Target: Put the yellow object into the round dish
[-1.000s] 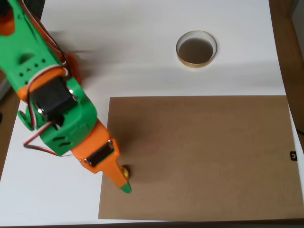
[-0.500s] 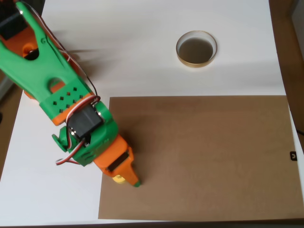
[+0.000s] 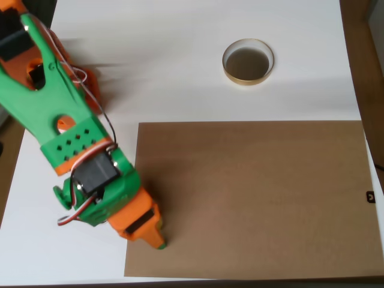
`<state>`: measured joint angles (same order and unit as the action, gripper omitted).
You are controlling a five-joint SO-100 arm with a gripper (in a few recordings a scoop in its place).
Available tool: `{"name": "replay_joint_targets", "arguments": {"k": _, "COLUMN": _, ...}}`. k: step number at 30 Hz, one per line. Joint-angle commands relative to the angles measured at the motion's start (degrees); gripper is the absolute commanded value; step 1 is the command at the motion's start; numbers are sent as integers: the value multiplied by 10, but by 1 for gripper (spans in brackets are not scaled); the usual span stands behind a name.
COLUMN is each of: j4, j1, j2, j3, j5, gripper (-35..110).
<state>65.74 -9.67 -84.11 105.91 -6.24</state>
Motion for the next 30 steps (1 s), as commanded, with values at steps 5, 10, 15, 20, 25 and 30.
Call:
{"name": "replay_joint_targets", "arguments": {"k": 5, "j4": 7, "j1": -5, "j2": -11, "j3": -36, "j5": -18, "gripper": 25}}
{"name": "replay_joint_targets", "arguments": {"k": 10, "j4": 23, "j1": -1, "j2": 9, "j3": -61, "j5": -18, "gripper": 25}}
{"name": "replay_joint_targets", "arguments": {"k": 15, "j4": 34, "j1": 3, "j2": 22, "j3": -79, "j5": -19, "gripper": 25}}
{"name": "replay_joint_targets", "arguments": {"k": 20, "j4": 40, "j1": 8, "j2": 22, "j3": -83, "j5": -16, "gripper": 24}}
{"name": "replay_joint_targets", "arguments": {"k": 25, "j4": 47, "j1": 18, "j2": 13, "j3": -83, "j5": -11, "gripper": 23}}
{"name": "replay_joint_targets", "arguments": {"k": 30, "j4": 51, "j1": 26, "j2": 7, "j3": -84, "j5": -8, "gripper": 22}}
